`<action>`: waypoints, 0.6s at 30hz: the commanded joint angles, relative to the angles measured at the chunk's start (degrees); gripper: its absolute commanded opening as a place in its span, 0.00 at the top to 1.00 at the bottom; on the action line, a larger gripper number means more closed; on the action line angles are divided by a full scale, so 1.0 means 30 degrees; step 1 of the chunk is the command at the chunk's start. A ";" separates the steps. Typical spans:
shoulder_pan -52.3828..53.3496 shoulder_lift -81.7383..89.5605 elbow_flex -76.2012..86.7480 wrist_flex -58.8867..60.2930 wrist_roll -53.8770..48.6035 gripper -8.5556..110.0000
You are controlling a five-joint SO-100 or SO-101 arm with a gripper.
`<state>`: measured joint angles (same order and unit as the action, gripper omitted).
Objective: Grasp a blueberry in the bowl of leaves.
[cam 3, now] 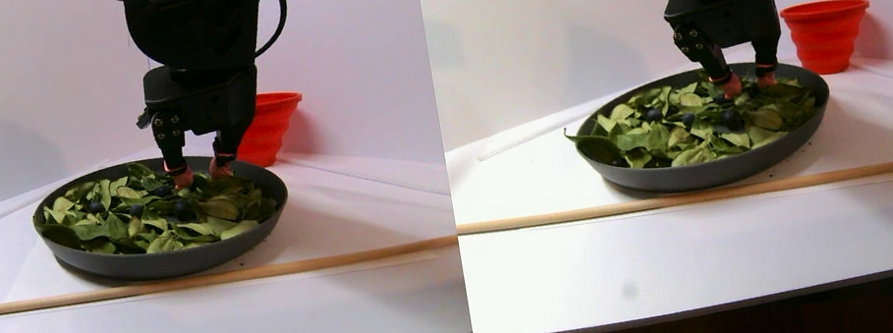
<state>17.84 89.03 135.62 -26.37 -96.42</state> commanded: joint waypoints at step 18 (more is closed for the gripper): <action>-0.0410 -0.0205 0.0352 -0.1230 0.0146 0.80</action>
<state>16.70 87.98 136.85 -28.48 -96.68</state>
